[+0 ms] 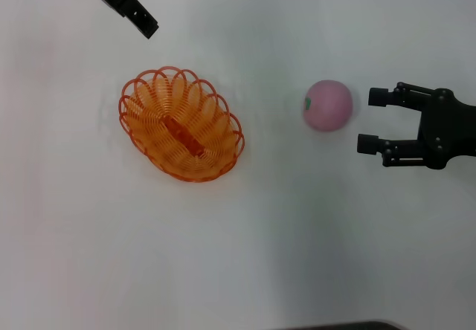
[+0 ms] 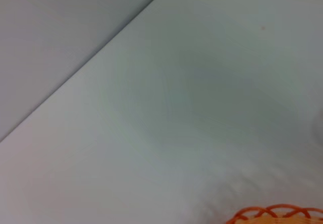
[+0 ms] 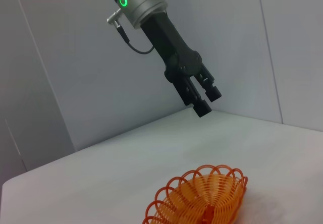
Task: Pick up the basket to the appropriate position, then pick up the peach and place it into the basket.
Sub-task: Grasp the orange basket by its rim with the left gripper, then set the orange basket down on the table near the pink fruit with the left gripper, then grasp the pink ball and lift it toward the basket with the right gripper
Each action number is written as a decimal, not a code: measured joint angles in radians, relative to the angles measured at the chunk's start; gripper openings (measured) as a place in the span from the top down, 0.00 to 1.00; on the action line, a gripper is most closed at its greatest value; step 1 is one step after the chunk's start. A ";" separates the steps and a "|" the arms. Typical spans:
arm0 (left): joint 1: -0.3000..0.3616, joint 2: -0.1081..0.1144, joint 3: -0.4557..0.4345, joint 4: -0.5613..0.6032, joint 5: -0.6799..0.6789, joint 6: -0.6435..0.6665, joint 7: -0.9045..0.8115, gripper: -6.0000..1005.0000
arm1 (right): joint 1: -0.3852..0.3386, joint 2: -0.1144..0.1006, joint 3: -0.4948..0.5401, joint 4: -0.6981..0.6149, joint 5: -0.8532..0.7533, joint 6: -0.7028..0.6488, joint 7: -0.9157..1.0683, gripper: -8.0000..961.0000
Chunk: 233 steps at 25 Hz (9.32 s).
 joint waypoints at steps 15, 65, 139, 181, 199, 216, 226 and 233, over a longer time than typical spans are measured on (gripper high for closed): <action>-0.004 0.006 0.054 -0.108 0.001 -0.070 -0.008 0.19 | -0.006 0.001 0.000 0.000 0.000 -0.006 0.000 0.02; 0.038 -0.050 0.151 -0.379 0.000 -0.369 -0.002 0.24 | -0.011 0.010 -0.003 0.014 -0.002 0.006 -0.011 0.02; 0.461 -0.103 -0.115 -0.088 -0.417 -0.390 -0.515 0.94 | -0.032 -0.047 0.015 0.001 -0.001 -0.077 -0.233 0.02; 0.700 -0.096 -0.242 0.108 -0.866 0.021 0.732 0.31 | -0.014 -0.025 0.232 0.054 0.085 -0.056 0.158 0.02; 0.726 -0.093 -0.296 -0.167 -0.832 0.070 1.109 0.12 | 0.038 -0.099 0.206 0.032 0.129 0.059 0.441 0.02; 0.722 -0.093 -0.306 -0.173 -0.842 0.058 1.105 0.12 | 0.228 -0.130 -0.140 -0.739 -0.167 -0.169 0.926 0.02; 0.720 -0.093 -0.309 -0.167 -0.844 0.061 1.080 0.12 | 0.286 -0.090 -0.341 -0.709 -0.365 -0.136 0.936 0.02; 0.716 -0.093 -0.309 -0.174 -0.845 0.061 1.079 0.12 | 0.311 -0.079 -0.392 -0.688 -0.421 -0.108 0.936 0.02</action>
